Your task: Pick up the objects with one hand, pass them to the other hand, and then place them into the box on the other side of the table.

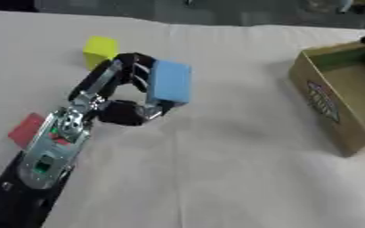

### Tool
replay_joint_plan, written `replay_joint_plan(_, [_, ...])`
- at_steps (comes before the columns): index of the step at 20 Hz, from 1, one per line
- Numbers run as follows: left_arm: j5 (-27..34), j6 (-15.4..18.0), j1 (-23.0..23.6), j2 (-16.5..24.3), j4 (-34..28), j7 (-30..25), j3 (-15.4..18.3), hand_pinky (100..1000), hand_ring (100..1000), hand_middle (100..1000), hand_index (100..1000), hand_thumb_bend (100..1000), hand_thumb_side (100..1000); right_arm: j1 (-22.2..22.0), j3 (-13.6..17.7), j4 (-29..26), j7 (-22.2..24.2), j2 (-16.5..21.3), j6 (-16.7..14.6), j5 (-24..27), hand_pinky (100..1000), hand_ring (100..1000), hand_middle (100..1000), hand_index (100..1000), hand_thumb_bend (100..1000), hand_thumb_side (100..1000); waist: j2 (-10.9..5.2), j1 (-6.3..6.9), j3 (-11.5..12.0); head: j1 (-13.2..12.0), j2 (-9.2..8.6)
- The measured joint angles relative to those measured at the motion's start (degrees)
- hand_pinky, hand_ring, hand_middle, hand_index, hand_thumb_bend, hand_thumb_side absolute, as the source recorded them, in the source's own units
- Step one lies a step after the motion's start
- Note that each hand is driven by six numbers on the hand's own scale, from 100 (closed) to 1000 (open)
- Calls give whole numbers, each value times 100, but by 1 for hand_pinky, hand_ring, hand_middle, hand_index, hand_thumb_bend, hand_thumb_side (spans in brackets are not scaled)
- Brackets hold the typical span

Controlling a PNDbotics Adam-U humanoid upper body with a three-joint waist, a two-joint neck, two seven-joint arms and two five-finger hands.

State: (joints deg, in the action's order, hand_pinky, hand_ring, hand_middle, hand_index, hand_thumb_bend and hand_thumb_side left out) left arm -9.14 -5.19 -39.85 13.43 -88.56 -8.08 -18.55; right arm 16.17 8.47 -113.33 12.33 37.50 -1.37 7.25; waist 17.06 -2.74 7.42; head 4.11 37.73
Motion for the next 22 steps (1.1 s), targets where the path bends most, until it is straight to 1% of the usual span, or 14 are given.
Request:
replay_joint_plan(3, [-30,23,21,-29,28,48,2,576,607,440,563,100,100,248,-267,-3,232,80,-32,-158,965,804,808,819,100,256,-12,-2,-7,0,5])
replay_joint_plan(4, [-46,29,39,-32,39,65,3,575,607,440,563,100,100,333,-357,-2,322,83,-42,-211,963,804,808,818,100,212,-15,-4,-8,-1,20])
replay_joint_plan(7, [-87,58,80,-80,42,122,15,575,607,440,563,100,100,557,-591,3,606,80,-67,-367,963,805,809,819,100,230,-34,-20,-16,-4,43])
replay_joint_plan(10, [-143,86,106,-108,42,181,39,575,607,440,562,100,100,760,-756,32,827,45,-71,-456,963,806,810,820,100,218,-61,-21,-23,-4,43])
replay_joint_plan(18, [-350,155,123,-256,75,249,43,575,607,441,563,100,100,1316,-1149,133,1210,-150,-101,-636,955,810,815,827,100,154,-96,-21,-24,-30,49])
replay_joint_plan(22, [-406,185,123,-340,73,256,43,576,607,441,563,100,100,1556,-1333,268,1371,-253,-130,-797,949,803,822,836,100,134,-131,-28,-28,-47,93])
